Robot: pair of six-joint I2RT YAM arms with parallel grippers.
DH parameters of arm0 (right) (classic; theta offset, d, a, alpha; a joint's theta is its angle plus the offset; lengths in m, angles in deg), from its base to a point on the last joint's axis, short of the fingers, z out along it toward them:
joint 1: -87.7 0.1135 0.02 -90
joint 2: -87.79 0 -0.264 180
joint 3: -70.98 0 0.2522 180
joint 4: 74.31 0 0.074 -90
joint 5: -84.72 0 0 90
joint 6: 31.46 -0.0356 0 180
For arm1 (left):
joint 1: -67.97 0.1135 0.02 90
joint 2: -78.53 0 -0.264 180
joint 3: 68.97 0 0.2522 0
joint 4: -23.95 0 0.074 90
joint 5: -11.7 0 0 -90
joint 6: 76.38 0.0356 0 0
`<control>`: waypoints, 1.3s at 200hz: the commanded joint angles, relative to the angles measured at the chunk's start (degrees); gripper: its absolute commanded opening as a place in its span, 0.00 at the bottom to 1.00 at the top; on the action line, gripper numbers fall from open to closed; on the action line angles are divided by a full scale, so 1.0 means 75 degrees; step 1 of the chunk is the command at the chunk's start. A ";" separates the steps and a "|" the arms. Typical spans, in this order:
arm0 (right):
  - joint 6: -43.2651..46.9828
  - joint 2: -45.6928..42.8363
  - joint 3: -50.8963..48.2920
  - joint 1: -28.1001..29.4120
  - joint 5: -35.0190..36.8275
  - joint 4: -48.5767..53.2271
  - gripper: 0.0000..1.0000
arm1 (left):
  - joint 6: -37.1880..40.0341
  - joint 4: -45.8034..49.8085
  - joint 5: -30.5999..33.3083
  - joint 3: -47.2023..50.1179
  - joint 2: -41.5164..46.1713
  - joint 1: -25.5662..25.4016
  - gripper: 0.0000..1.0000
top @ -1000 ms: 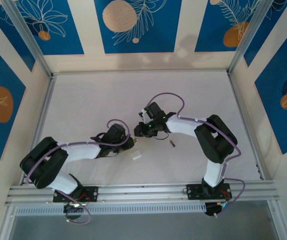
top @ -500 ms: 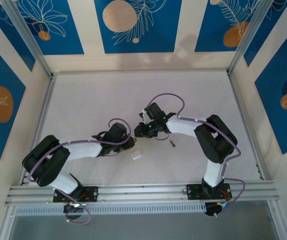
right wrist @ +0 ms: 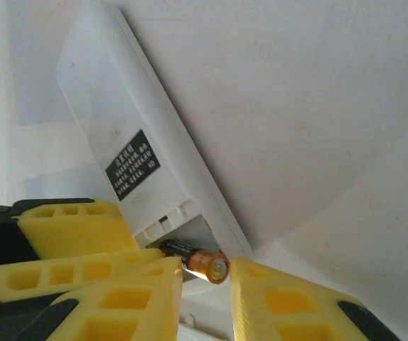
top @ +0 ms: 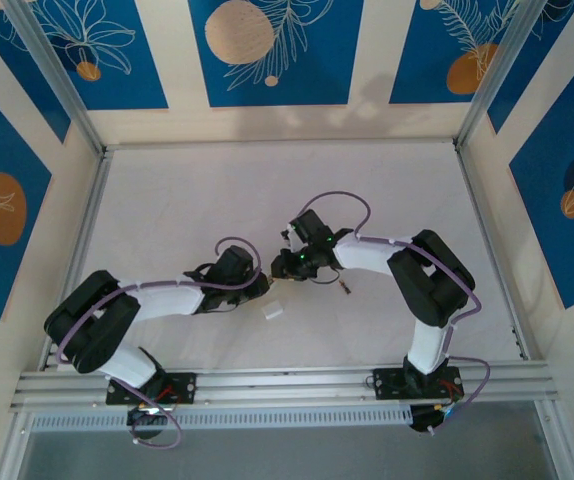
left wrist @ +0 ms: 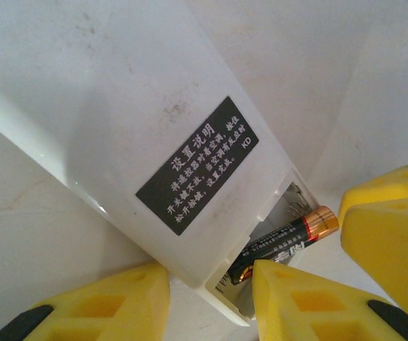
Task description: Load the batteries into the remote control
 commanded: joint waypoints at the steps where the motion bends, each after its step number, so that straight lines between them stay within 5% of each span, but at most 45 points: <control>1: -0.0155 -0.0338 -0.0200 0.0038 0.0019 0.0006 0.27 | -0.0152 -0.0069 0.0196 0.0166 -0.0030 -0.0018 0.37; 173: -0.0212 0.0212 0.0453 0.0242 -0.0157 0.0030 0.27 | 0.0192 -0.0166 0.0129 0.0180 0.0181 -0.0015 0.41; 260: -0.0337 -0.0404 -0.0006 -0.0129 0.0029 -0.0094 0.27 | 0.0487 -0.0032 0.0003 0.0020 -0.0013 -0.0027 0.45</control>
